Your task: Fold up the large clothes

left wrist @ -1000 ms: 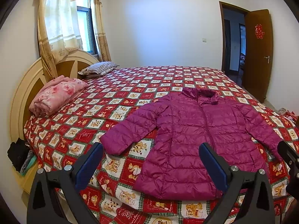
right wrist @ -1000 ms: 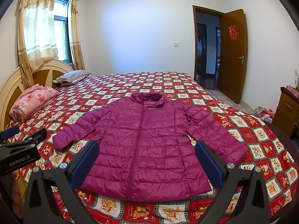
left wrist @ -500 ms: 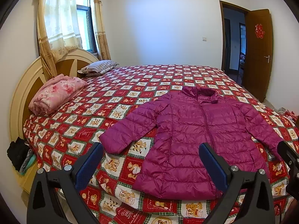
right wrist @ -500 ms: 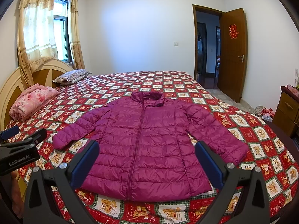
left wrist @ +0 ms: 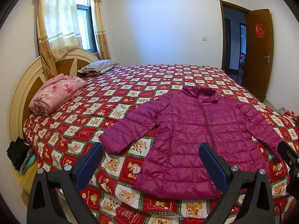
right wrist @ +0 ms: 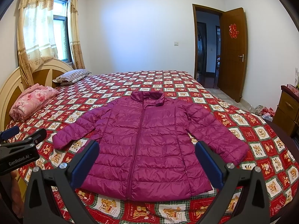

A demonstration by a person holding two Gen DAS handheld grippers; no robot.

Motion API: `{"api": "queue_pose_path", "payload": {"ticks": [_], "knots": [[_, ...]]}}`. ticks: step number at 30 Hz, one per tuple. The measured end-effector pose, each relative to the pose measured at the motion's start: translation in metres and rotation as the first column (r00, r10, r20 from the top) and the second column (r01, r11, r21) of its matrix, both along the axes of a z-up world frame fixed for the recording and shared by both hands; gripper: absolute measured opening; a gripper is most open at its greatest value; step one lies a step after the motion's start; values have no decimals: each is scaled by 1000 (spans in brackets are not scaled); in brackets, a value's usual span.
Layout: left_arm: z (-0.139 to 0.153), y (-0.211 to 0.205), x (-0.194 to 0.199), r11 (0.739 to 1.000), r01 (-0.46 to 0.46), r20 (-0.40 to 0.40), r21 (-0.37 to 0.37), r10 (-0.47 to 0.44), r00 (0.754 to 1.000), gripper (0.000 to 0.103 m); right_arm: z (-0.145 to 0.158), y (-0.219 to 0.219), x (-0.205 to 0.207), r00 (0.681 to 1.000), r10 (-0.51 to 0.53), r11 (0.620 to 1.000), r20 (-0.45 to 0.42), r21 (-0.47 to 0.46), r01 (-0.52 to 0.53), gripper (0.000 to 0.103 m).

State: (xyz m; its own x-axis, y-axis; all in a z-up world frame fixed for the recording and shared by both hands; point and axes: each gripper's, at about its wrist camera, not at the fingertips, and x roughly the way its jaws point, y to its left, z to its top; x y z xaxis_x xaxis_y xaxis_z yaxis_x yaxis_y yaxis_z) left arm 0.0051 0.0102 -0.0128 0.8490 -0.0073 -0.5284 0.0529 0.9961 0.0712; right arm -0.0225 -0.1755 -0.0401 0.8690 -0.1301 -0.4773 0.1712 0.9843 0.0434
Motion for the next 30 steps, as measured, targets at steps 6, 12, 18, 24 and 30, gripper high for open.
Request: {"api": "queue_pose_path", "payload": {"ticks": [6, 12, 18, 24, 30], "knots": [[0, 0, 0, 1000, 0, 0, 1, 0, 1000, 102, -1, 0, 0, 1000, 1, 1000, -2, 0, -1, 103], [-1, 1, 0, 1000, -1, 0, 0, 1, 1000, 102, -2, 0, -1, 1000, 1, 1000, -2, 0, -1, 103], [-1, 1, 0, 1000, 1, -1, -2, -1, 1000, 102, -1, 0, -1, 1000, -1, 1000, -2, 1, 1, 103], [-4, 2, -1, 1000, 3, -9, -1, -3, 1000, 102, -9, 0, -2, 1000, -3, 1000, 3, 18, 3, 103], [-25, 2, 19, 1000, 15, -79, 10, -14, 997, 102, -26, -19, 11, 1000, -7, 999, -31, 50, 8, 103]]}}
